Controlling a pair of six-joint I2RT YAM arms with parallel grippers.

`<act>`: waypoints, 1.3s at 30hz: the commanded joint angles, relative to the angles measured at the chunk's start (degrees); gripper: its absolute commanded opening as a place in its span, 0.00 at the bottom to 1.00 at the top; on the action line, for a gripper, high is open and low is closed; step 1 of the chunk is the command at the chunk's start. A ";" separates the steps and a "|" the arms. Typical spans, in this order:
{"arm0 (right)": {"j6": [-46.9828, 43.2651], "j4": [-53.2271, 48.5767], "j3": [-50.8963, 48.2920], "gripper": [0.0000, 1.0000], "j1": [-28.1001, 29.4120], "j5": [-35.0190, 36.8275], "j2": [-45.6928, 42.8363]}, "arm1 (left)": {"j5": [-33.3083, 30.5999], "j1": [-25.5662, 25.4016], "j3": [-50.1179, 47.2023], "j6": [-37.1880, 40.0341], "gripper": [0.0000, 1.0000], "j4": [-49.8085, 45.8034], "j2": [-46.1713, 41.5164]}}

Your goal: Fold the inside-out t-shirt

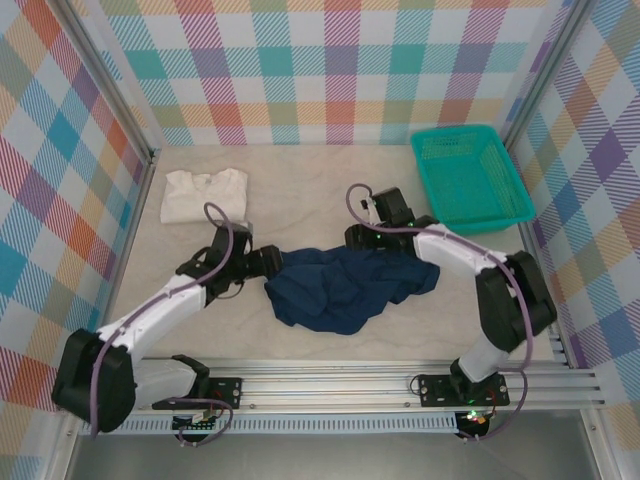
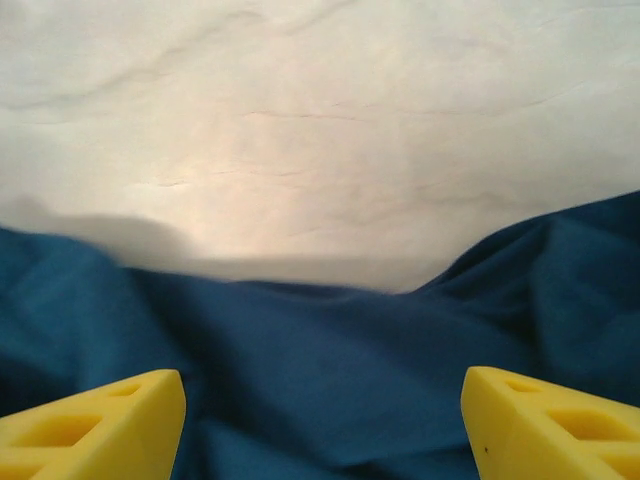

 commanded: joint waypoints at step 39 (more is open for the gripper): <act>-15.86 1.46 18.80 0.00 -4.23 -1.13 -14.32 | 9.97 4.22 30.99 12.77 0.00 5.63 -0.16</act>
